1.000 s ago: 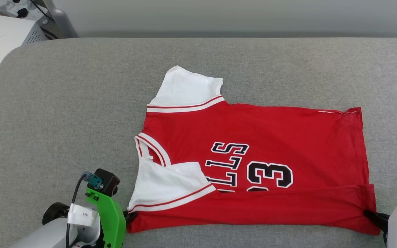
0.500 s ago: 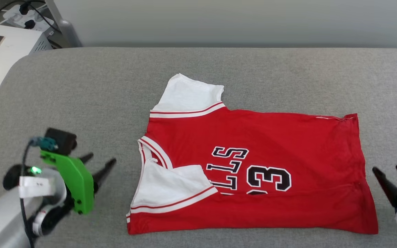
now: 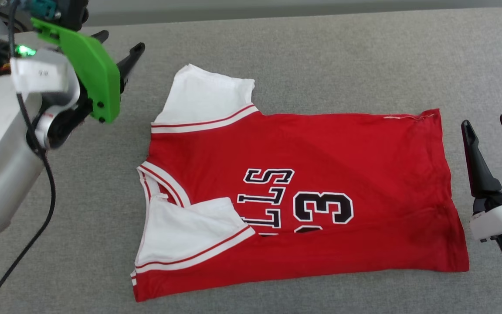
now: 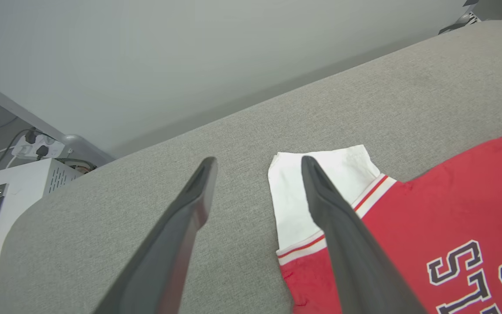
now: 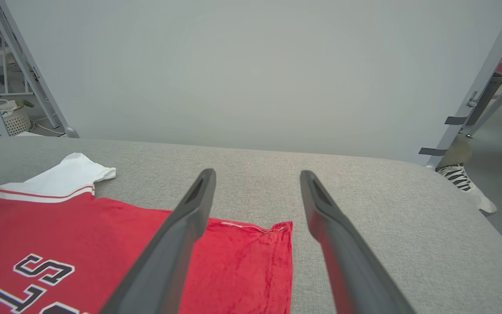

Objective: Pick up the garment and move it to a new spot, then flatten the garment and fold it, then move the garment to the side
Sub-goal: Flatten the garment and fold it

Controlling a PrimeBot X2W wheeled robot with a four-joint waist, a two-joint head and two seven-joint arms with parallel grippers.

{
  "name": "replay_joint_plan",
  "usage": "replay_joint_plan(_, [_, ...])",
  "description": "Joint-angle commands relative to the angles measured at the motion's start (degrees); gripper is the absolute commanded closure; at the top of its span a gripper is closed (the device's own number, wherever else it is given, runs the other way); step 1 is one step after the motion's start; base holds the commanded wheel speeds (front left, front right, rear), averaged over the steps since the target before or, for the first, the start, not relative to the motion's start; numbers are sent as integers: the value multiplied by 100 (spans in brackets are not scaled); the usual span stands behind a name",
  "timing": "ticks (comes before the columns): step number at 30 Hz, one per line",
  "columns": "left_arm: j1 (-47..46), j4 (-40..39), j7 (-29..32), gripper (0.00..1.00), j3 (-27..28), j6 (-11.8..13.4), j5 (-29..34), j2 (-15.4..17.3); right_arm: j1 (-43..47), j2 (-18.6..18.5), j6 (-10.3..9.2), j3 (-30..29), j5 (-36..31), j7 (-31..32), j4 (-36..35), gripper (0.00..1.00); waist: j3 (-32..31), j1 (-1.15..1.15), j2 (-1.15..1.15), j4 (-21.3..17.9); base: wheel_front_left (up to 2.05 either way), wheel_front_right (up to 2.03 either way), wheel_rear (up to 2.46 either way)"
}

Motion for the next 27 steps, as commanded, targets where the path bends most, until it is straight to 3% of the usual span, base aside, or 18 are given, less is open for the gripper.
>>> replay_joint_plan(1, [-293, 194, 261, 0, -75, -120, 35, -154, -87, 79, -5, 5, -57, 46, -102, 0, 496, 0, 0, -302, 0, 0, 0])
replay_joint_plan(6, [-1195, 945, 1438, 0, -333, -485, -167, -608, -303, 179, -5, 147, -173, 161, -415, 0, 1043, 0, 0, -493, 0, 0, 0])
replay_joint_plan(12, [-1935, 1749, 2471, 0, -723, -682, -138, -885, -700, 231, -5, 275, -208, 57, -540, 0, 1543, 0, 0, -729, 0, 0, 0])
replay_joint_plan(24, [-2173, 2453, 2983, 0, -1357, -778, -128, -972, -997, 220, -5, 500, -96, -139, -322, 0, 1861, 0, 0, -838, 0, 0, 0])
replay_joint_plan(25, [-2126, 2409, 2973, 54, -1421, -779, -178, -943, -1005, 200, -5, 480, -73, -162, -304, 0, 1823, 0, 0, -810, 0, 0, 0])
replay_joint_plan(26, [-2080, 2379, 2961, 100, -1445, -779, -252, -917, -1012, 181, -5, 466, -57, -162, -284, 0, 1789, 0, 0, -792, 0, 0, 0])
replay_joint_plan(27, [-2034, 2347, 2944, 100, -1468, -780, -325, -890, -1023, 162, -5, 449, -39, -165, -260, 0, 1747, 0, 0, -772, 0, 0, 0])
